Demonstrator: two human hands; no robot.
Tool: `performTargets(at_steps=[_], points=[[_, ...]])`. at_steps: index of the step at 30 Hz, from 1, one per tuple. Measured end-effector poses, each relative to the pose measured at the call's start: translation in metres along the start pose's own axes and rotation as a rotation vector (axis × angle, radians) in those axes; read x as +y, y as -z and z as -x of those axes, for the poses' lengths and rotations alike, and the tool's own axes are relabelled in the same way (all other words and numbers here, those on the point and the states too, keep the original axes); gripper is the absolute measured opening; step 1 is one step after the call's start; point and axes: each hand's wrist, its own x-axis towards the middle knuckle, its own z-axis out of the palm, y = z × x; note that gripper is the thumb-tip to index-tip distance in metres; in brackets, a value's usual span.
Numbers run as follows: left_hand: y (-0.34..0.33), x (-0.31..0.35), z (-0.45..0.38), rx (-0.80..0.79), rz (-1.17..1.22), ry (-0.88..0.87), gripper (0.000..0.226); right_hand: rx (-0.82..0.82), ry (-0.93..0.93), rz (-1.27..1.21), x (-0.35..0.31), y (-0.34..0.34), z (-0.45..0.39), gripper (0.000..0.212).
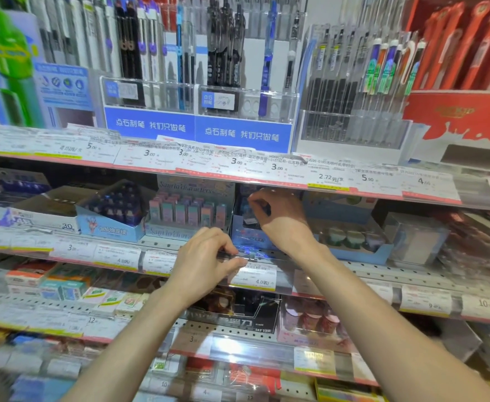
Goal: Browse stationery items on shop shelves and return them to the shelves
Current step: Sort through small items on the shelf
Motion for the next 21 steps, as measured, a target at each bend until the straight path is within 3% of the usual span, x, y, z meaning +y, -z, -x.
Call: performTargets(at_steps=[5, 9, 21], points=[[0.002, 0.000, -0.002, -0.030, 0.000, 0.014, 0.027, 0.058, 0.166, 0.071, 0.001, -0.015, 0.006, 0.014], [0.002, 0.000, -0.003, -0.046, -0.014, 0.022, 0.027, 0.079, 0.196, 0.105, 0.005, -0.020, 0.005, 0.015], [0.002, -0.001, -0.004, -0.039, -0.013, 0.020, 0.028, -0.117, 0.221, 0.105, -0.001, 0.009, 0.009, 0.020]])
